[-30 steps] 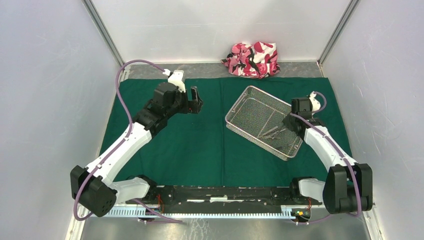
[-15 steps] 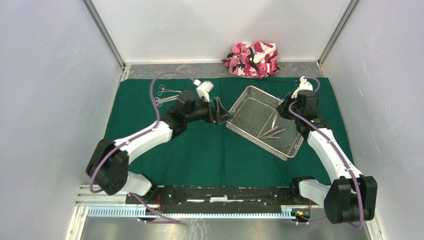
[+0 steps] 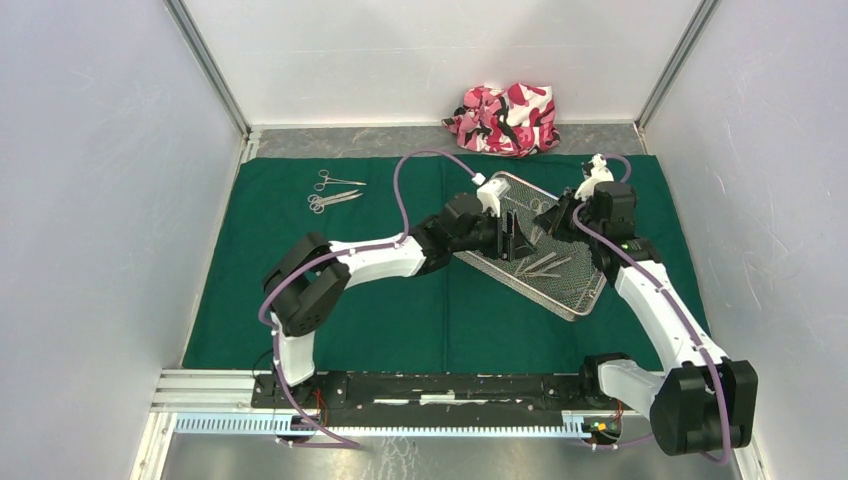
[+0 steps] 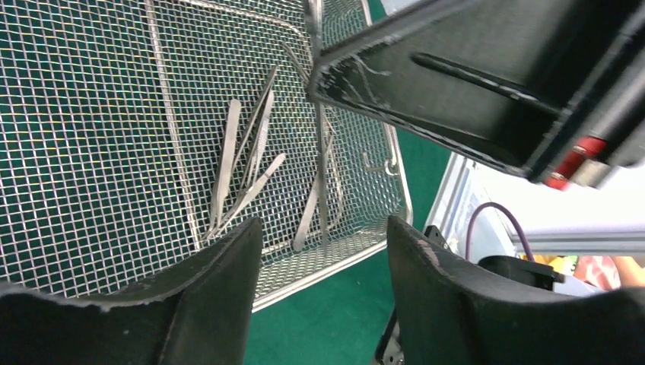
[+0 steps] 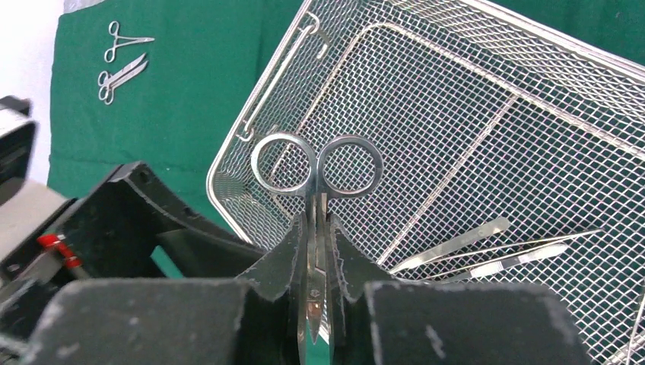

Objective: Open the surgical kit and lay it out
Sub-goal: Place the medical item in the surgical kit.

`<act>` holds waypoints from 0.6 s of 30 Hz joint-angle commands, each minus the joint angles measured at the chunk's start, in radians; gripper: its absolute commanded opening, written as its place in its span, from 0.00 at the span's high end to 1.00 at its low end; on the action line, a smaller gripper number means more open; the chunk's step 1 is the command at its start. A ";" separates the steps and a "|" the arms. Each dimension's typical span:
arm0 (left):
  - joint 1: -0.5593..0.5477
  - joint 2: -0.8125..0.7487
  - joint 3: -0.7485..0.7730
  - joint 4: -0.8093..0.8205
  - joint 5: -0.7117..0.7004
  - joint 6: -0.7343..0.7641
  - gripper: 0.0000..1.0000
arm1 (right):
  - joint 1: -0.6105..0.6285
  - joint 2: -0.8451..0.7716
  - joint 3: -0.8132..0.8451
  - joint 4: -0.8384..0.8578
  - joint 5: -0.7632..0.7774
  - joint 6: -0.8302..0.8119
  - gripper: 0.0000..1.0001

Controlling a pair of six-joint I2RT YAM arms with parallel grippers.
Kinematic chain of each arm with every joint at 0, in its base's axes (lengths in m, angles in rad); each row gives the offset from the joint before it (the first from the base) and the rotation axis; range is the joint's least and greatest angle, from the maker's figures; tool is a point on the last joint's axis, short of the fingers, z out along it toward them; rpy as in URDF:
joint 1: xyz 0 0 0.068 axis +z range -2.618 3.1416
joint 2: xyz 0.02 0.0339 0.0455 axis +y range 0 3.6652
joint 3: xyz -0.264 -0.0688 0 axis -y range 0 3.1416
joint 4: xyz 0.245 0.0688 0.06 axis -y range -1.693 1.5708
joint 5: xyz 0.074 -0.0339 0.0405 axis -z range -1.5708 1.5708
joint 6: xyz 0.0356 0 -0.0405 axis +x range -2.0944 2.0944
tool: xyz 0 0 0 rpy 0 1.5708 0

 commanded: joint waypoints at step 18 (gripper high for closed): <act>0.033 -0.064 -0.101 0.227 0.022 -0.086 0.98 | 0.003 -0.061 0.015 0.016 -0.164 -0.091 0.80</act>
